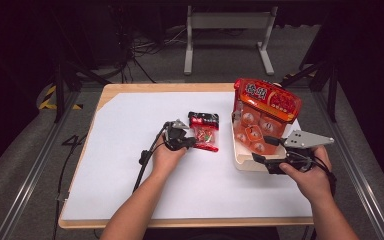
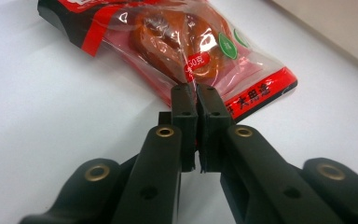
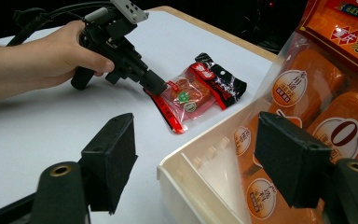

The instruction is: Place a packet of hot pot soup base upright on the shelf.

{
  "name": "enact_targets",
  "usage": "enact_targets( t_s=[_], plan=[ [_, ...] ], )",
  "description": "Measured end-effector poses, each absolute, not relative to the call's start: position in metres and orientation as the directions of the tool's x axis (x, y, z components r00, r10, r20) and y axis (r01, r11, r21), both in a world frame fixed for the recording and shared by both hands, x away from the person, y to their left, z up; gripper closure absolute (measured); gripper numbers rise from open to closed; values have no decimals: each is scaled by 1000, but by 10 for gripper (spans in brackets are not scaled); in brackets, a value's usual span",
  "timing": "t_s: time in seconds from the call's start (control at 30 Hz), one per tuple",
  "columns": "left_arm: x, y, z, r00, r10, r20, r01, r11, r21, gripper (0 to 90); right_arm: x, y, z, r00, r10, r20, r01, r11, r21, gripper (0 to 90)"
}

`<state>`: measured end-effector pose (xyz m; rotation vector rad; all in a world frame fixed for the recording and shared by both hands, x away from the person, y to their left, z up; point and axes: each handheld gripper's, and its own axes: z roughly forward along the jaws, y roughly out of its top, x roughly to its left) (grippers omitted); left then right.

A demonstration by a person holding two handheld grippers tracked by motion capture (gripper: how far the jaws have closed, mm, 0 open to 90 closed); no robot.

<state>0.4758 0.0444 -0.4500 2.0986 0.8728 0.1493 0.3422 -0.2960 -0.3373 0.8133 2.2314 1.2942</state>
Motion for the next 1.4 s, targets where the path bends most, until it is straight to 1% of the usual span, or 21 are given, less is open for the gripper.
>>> enact_targets(
  t_s=[0.07, 0.1, 0.23, 0.3, 0.37, 0.5, 0.57, 0.63, 0.73, 0.8, 0.93, 1.07, 1.2, 1.4],
  plan=[
    [475, 45, -449, 750, 635, -186, 528, -406, 746, 886, 343, -296, -338, -734, 675, -75, 269, 391, 881, 299],
    [473, 46, -447, 753, 636, -169, 517, -413, 750, 893, 343, -296, -338, -741, 669, -64, 266, 379, 886, 347],
    [469, 50, -441, 755, 638, -149, 503, -419, 756, 897, 344, -296, -339, -750, 661, -34, 276, 359, 891, 374],
    [465, 54, -436, 761, 634, -135, 488, -422, 764, 897, 344, -295, -339, -755, 655, -8, 285, 339, 897, 375],
    [461, 57, -431, 767, 629, -127, 473, -420, 775, 897, 345, -294, -339, -756, 654, -4, 278, 326, 904, 373],
    [451, 65, -421, 781, 613, -123, 447, -410, 795, 897, 349, -290, -340, -762, 647, 9, 266, 300, 916, 340],
    [446, 69, -416, 787, 606, -115, 432, -408, 804, 897, 351, -288, -341, -770, 638, -2, 260, 317, 912, 320],
    [440, 72, -411, 795, 595, -118, 420, -401, 814, 897, 352, -284, -343, -776, 629, -40, 237, 350, 906, 315],
    [431, 76, -402, 808, 580, -104, 393, -400, 828, 896, 354, -283, -342, -774, 632, -39, 259, 373, 891, 338],
    [423, 79, -396, 823, 560, -98, 374, -404, 835, 897, 355, -283, -340, -779, 627, -24, 263, 362, 894, 392],
    [408, 83, -389, 839, 535, -97, 343, -383, 858, 896, 357, -280, -332, -769, 639, 19, 296, 330, 896, 389],
    [397, 84, -383, 853, 515, -88, 316, -374, 872, 896, 359, -275, -329, -761, 649, 26, 311, 329, 892, 389],
    [384, 85, -376, 870, 487, -80, 285, -364, 887, 896, 364, -269, -328, -764, 641, 77, 335, 292, 896, 390],
    [372, 86, -373, 891, 444, -94, 262, -336, 905, 896, 372, -260, -328, -773, 626, 103, 335, 266, 904, 391]
  ],
)
